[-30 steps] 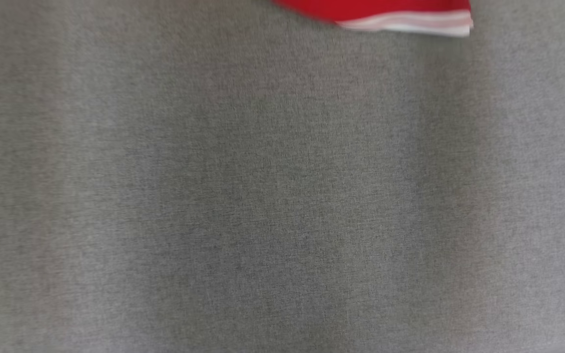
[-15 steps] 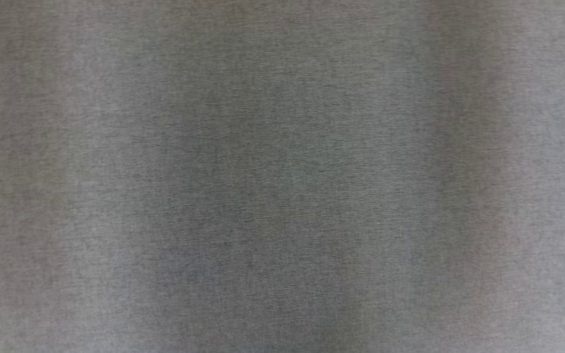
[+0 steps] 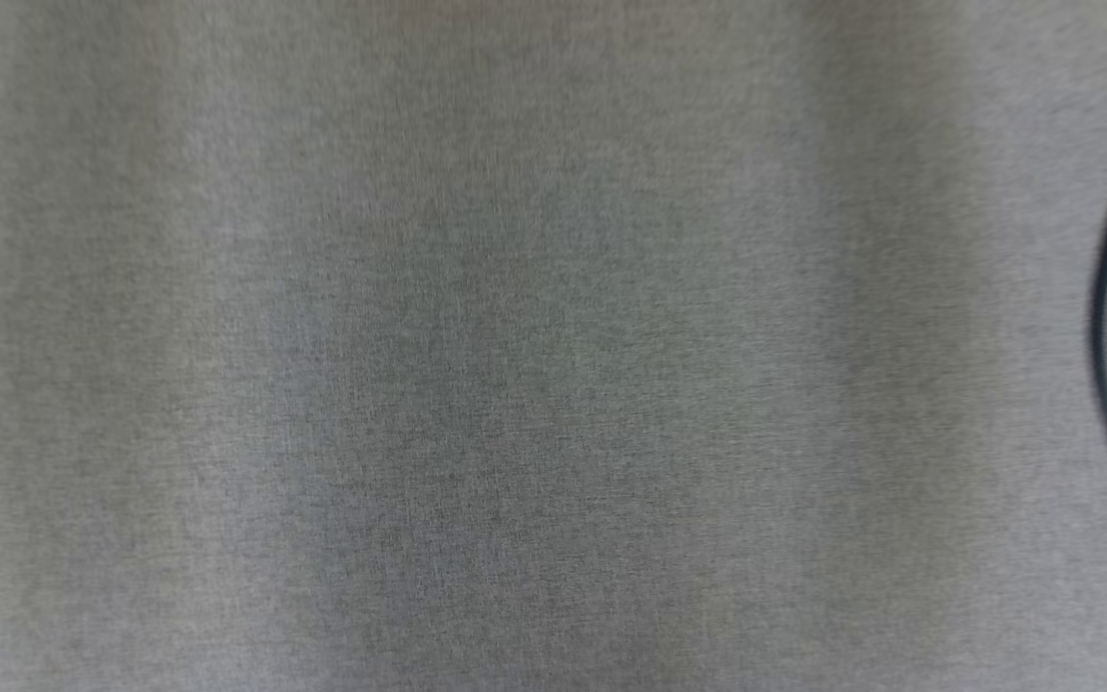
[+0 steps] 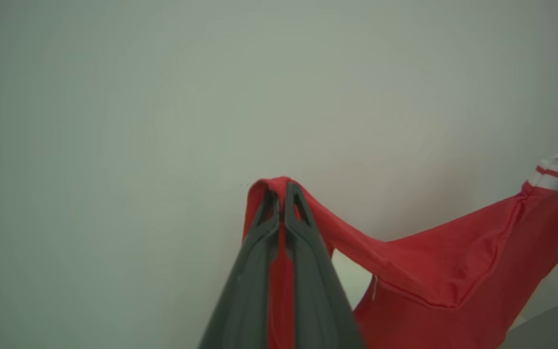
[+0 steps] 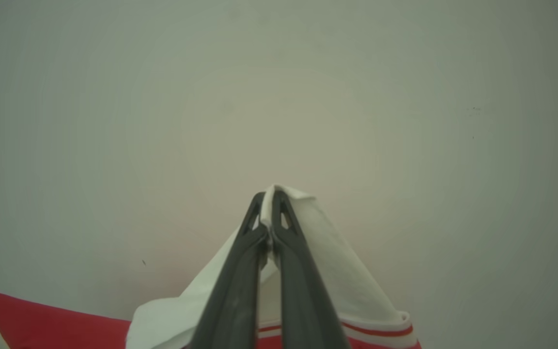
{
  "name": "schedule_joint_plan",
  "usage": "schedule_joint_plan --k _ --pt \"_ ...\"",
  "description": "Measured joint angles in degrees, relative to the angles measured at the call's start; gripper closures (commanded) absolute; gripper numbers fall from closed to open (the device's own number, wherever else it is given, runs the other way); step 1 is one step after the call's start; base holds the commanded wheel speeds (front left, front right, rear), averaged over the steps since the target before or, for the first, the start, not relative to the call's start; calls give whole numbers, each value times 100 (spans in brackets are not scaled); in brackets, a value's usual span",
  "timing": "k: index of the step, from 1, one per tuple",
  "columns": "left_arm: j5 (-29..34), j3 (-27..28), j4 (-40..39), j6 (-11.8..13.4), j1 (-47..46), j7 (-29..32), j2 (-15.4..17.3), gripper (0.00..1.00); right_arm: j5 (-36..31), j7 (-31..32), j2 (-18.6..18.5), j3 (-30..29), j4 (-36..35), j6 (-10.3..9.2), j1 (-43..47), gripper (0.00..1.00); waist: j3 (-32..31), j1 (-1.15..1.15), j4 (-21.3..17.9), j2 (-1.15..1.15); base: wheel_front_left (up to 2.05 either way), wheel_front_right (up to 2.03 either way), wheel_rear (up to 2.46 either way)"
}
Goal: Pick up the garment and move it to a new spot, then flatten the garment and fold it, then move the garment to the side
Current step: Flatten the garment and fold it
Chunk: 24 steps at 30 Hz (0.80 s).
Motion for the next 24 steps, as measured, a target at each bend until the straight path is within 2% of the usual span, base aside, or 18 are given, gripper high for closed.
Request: schedule_joint_plan --k 7,14,19,20,21,22,24 --pt "-749 -157 -844 -2 1603 -121 181 100 1057 -154 -482 614 -1167 0 1803 100 -516 0 -73 0 0 0 0" --pt "-1425 -45 -2098 5 3757 -142 546 100 1680 -283 -1038 979 -2571 0 3958 100 -1147 -1 -118 -2 0 0 0" --pt "-1756 137 -3238 327 5403 -86 639 100 1795 -287 -1406 898 -3378 0 5542 100 -1615 -2 -120 -2 0 0 0" --pt "-1756 137 -3238 327 5403 -86 639 100 1795 -287 -1406 898 -3378 0 5542 100 -1615 -2 -120 -2 0 0 0" --pt "-1813 165 -3527 422 5722 -62 650 100 1814 -280 -1432 833 -3518 0 5851 100 -1705 -2 -117 -2 0 0 0" --pt "-1905 236 -4053 632 6370 4 710 100 1834 -288 -1472 592 -3740 0 6449 100 -1877 -2 -105 -2 0 0 0" --pt "-2050 269 -4546 806 6989 137 758 100 1878 -190 -1503 363 -3965 0 7049 100 -2032 -2 -89 -2 0 0 0"
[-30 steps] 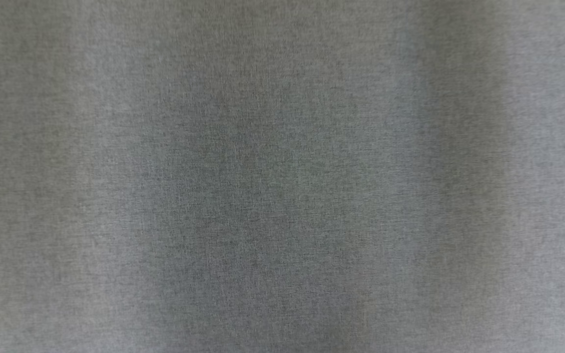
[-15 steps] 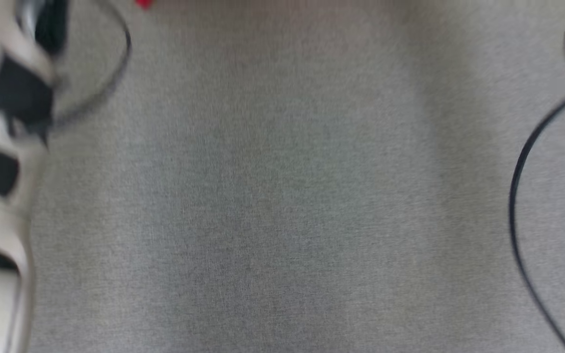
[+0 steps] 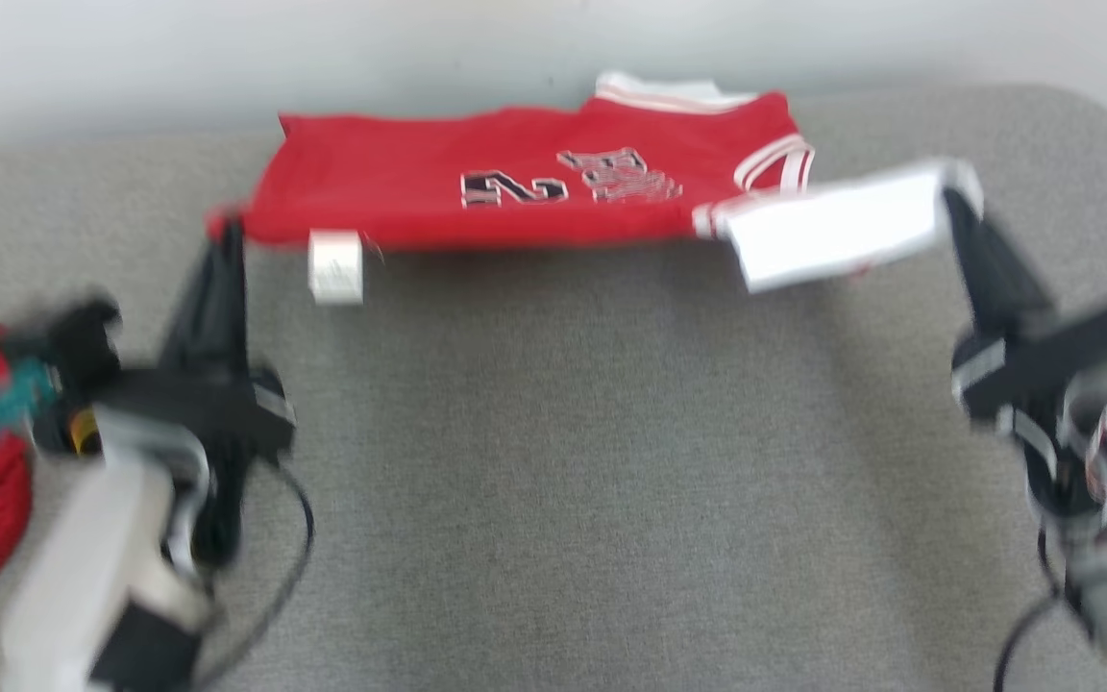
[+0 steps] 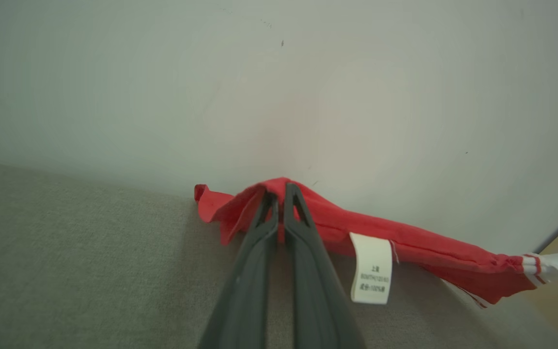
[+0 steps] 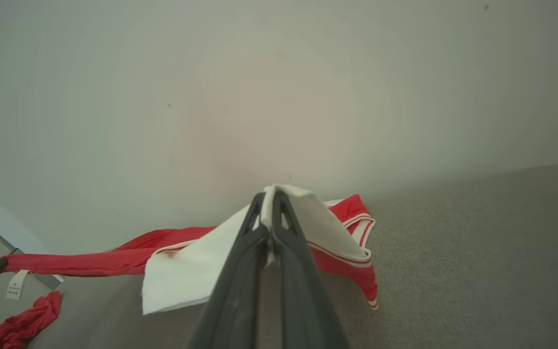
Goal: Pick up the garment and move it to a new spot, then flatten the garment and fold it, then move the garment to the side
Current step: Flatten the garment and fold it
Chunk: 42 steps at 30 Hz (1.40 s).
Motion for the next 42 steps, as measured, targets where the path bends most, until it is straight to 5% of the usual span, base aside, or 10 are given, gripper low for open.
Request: schedule_joint_plan --k 11,24,32,42 --pt "-327 78 -1376 750 2656 -9 -83 100 -385 806 394 -888 -945 0 2800 100 -505 0 102 0 0 0 0" --pt "-554 430 -655 543 4031 -264 -427 100 -1462 1893 1036 -1800 -1544 0 4743 100 -729 2 98 1 0 0 0" --pt "64 502 -579 449 4313 -280 -514 100 -1715 2528 1241 -2217 -1903 1 5551 100 -775 2 261 1 0 0 0" --pt "483 750 -821 401 4383 -281 -578 100 -1826 2370 1740 -2517 -2406 1 5510 100 -811 2 288 2 0 0 0"
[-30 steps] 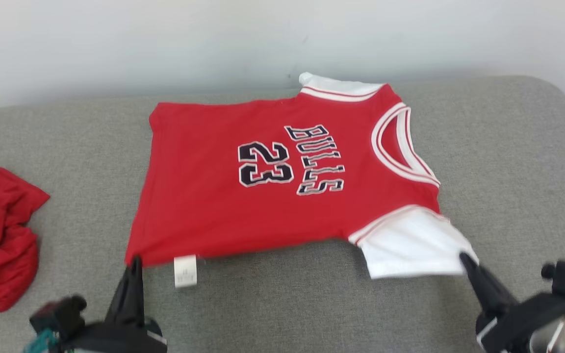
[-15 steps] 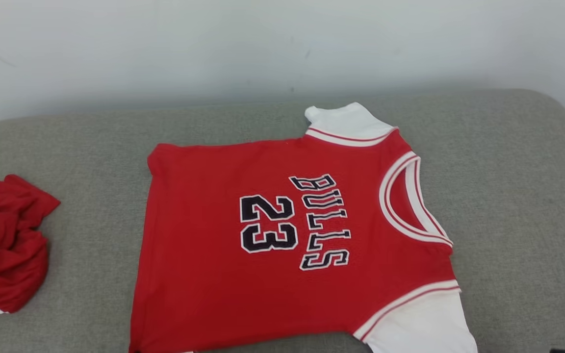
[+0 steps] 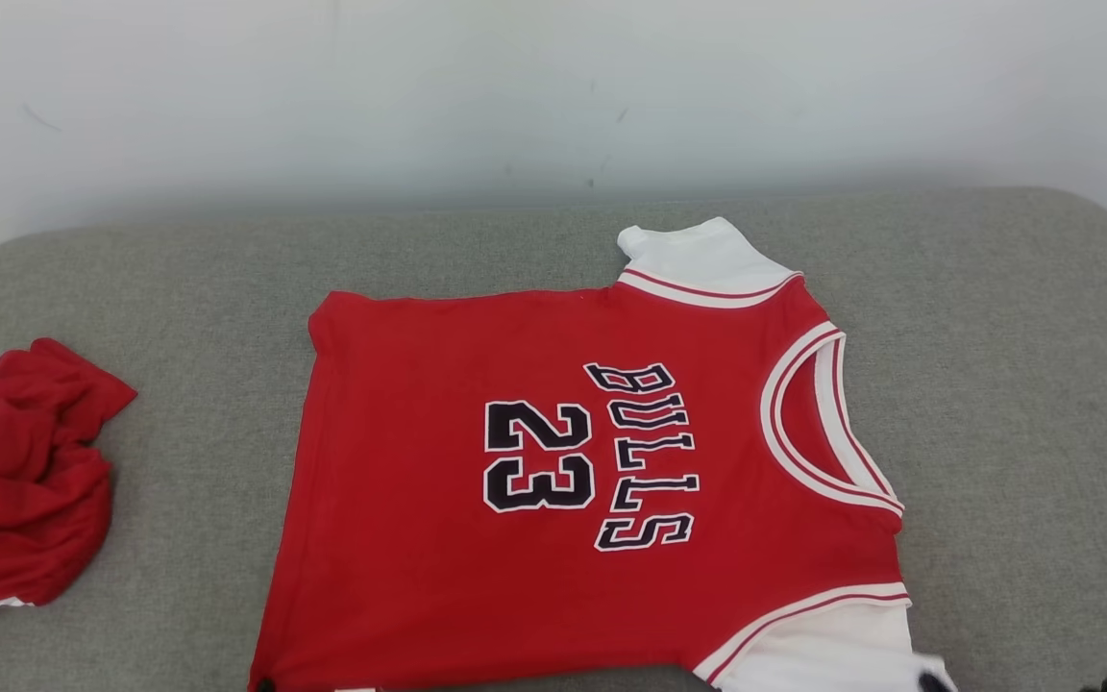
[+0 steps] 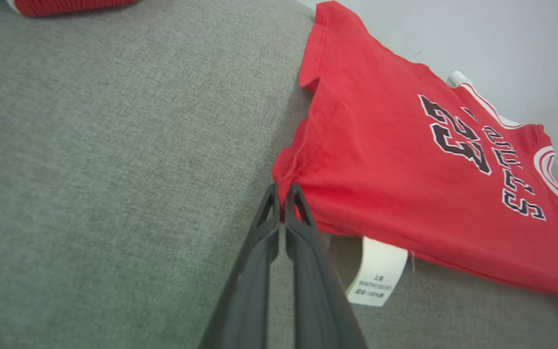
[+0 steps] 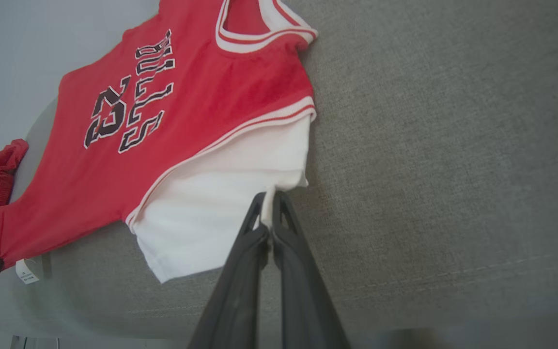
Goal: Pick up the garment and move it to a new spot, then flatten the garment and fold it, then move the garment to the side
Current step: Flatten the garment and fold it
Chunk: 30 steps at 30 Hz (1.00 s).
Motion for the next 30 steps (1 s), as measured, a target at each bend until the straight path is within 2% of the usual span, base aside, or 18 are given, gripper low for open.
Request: schedule_joint_plan --k 7,13,20,30 --pt "158 20 -417 49 -279 54 52 100 131 56 133 -87 -250 0 -634 100 55 0 -26 0 0 0 0" --pt "170 57 -515 100 -749 349 203 100 -7 226 105 -69 -27 0 -1362 100 135 1 -86 0 0 0 0" --pt "142 58 -193 98 -1301 590 258 100 -98 353 83 88 732 0 -2331 100 280 1 -198 1 0 0 0" --pt "189 -19 386 35 -1885 683 386 100 -104 189 77 433 2264 0 -3726 100 527 1 -366 1 0 0 0"
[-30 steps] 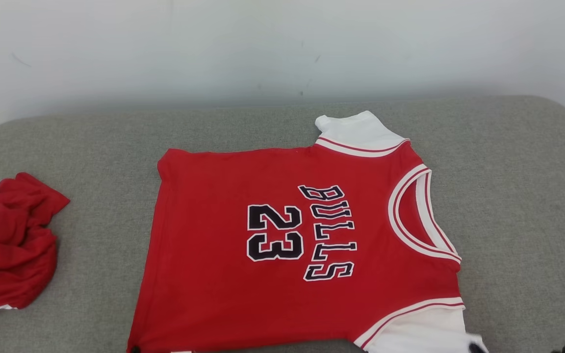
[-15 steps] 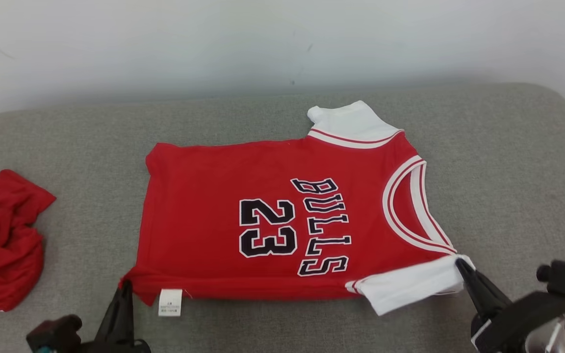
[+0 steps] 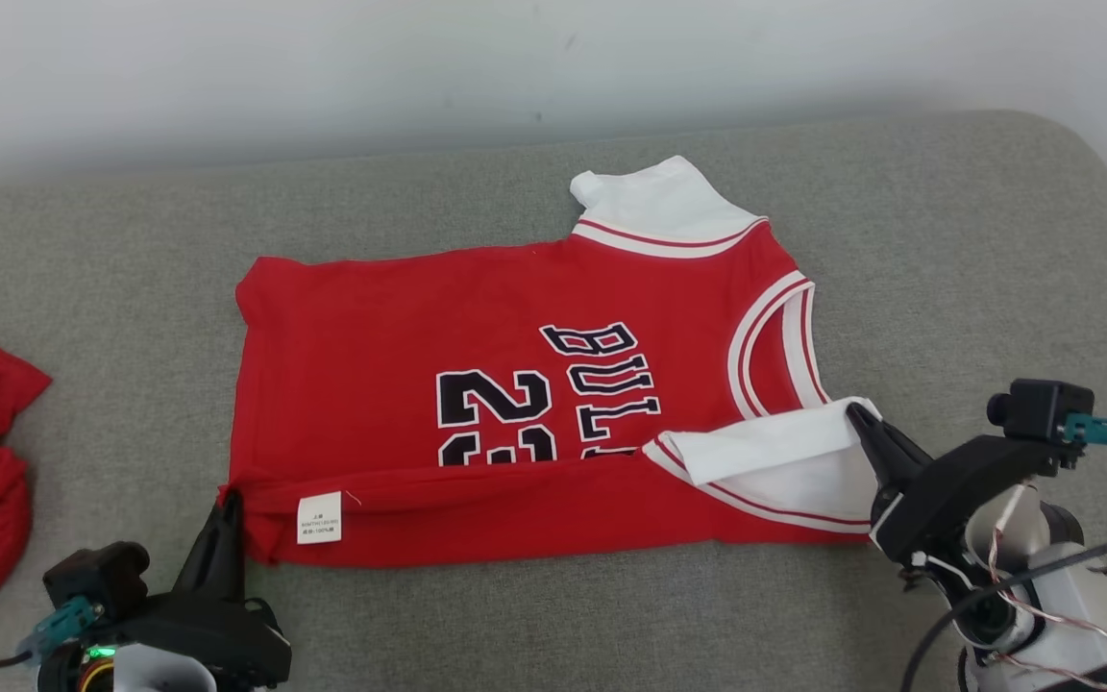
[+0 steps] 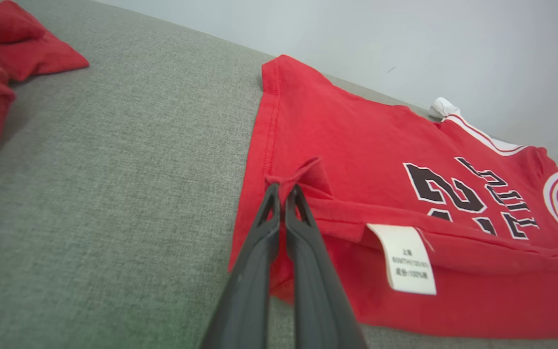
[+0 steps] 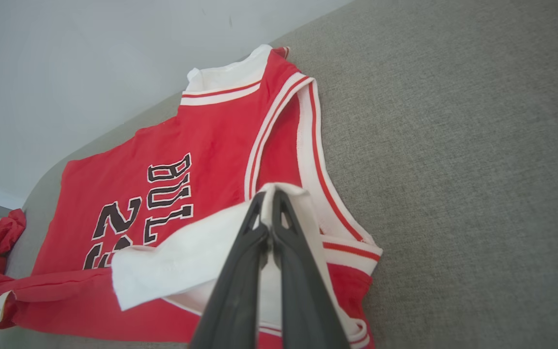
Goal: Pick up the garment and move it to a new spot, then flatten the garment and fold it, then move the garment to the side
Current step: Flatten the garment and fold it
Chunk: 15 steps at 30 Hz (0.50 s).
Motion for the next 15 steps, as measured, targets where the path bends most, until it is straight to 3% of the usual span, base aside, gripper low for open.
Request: schedule_joint_plan --k 6,7,8,9,15 --pt "25 -56 265 -62 -243 -48 3 100 -18 -561 32 223 778 0 -545 100 63 0 -2 0 0 0 0" --pt "86 -88 311 -78 -268 -78 14 93 -19 -711 35 258 850 0 -593 87 57 0 9 0 0 0 0" --pt "122 -110 353 -79 -296 -151 20 40 -20 -850 34 302 925 0 -642 62 49 0 21 0 0 0 0" --pt "127 -108 381 -79 -322 -193 13 0 -11 -964 35 347 977 0 -667 3 36 0 29 0 0 0 0" --pt "107 -86 521 -140 -331 -383 -15 0 76 -1479 -51 486 1176 0 -688 0 -71 -1 70 0 0 0 0"
